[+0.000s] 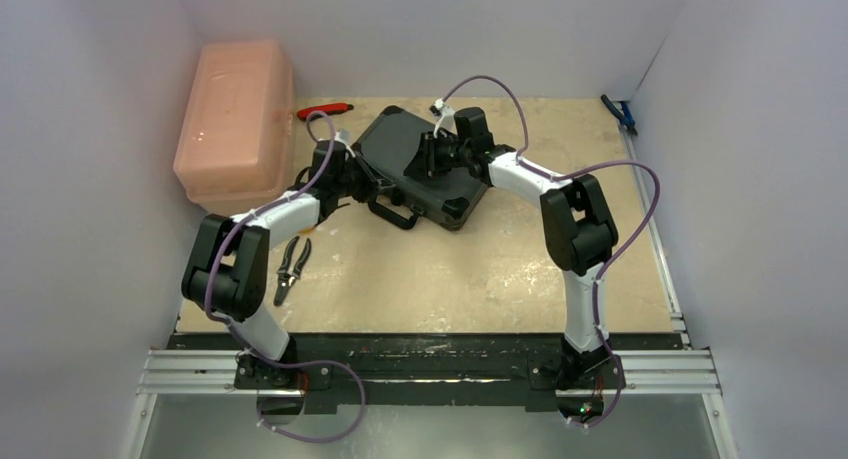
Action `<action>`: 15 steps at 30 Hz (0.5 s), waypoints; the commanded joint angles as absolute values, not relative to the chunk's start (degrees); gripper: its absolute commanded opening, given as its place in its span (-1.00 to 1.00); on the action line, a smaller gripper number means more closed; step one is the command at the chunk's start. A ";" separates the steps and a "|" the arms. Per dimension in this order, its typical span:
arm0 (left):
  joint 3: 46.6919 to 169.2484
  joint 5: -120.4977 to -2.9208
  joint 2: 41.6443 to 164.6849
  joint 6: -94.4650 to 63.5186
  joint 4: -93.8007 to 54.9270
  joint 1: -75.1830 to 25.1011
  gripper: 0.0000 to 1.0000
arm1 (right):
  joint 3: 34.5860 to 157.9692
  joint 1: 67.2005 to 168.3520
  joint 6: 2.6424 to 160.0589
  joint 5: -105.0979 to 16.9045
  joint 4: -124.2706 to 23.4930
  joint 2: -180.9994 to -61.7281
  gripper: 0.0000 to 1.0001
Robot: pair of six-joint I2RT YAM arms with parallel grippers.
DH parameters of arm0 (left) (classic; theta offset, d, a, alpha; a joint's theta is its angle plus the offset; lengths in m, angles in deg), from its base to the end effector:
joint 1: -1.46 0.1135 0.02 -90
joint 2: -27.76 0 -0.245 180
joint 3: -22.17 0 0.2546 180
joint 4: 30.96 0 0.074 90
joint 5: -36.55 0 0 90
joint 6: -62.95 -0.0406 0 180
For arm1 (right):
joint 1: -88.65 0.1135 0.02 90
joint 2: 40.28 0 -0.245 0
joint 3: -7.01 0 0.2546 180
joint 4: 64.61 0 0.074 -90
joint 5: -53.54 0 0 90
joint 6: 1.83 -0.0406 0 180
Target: Pack up texas hold em set
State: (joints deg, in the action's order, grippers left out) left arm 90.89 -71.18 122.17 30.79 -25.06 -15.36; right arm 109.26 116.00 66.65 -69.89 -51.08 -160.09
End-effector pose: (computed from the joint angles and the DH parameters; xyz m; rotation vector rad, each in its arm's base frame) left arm 0.3451 -0.1172 0.1884 -0.6146 2.2122 -1.0590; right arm 0.4133 0.2390 0.1936 -0.4815 2.1647 1.1085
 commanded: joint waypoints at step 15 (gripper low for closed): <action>96.67 -67.92 129.87 26.71 -19.06 -17.34 -1.00 | 105.62 116.91 69.17 -66.25 -38.22 -163.34 -0.48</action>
State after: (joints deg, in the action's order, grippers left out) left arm 94.19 -69.46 128.33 28.69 -19.66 -16.93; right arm 109.26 116.00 66.67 -69.78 -51.06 -160.09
